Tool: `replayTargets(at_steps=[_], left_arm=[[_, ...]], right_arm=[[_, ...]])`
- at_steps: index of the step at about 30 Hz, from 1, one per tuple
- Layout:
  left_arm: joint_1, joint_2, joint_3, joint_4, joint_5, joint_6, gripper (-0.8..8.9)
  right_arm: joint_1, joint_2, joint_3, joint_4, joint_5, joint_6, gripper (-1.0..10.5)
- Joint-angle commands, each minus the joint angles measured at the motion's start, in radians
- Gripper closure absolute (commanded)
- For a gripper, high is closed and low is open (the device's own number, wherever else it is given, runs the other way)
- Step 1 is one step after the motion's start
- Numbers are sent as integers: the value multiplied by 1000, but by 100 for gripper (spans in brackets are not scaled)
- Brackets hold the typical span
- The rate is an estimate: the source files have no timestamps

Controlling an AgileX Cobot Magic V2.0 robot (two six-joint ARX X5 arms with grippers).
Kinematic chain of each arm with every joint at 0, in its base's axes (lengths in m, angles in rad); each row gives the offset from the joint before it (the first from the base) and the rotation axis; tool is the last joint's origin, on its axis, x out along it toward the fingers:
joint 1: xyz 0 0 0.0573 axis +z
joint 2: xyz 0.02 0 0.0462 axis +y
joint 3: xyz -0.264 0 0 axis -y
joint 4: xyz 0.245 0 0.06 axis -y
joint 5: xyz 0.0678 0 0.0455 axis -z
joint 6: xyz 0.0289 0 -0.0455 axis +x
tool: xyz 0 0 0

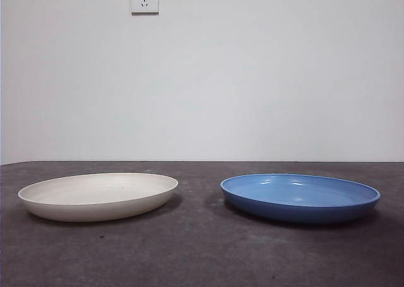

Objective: Pick up the white plate, put it on the blue plate, put it on desk

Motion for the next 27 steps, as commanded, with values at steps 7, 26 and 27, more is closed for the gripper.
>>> replayTargets(at_steps=[7,26,27], left_arm=[[3,-2,-13,9,2,-172,804],[3,76,319,-113,2,-198,804],[3,97,353,-141,2,-178,804]], right_arm=[[-1,-3,-3,26,-77,109,936],[-1,74,349,-14,-76,200,936],[-1,95,383,-25,-77,190,936]])
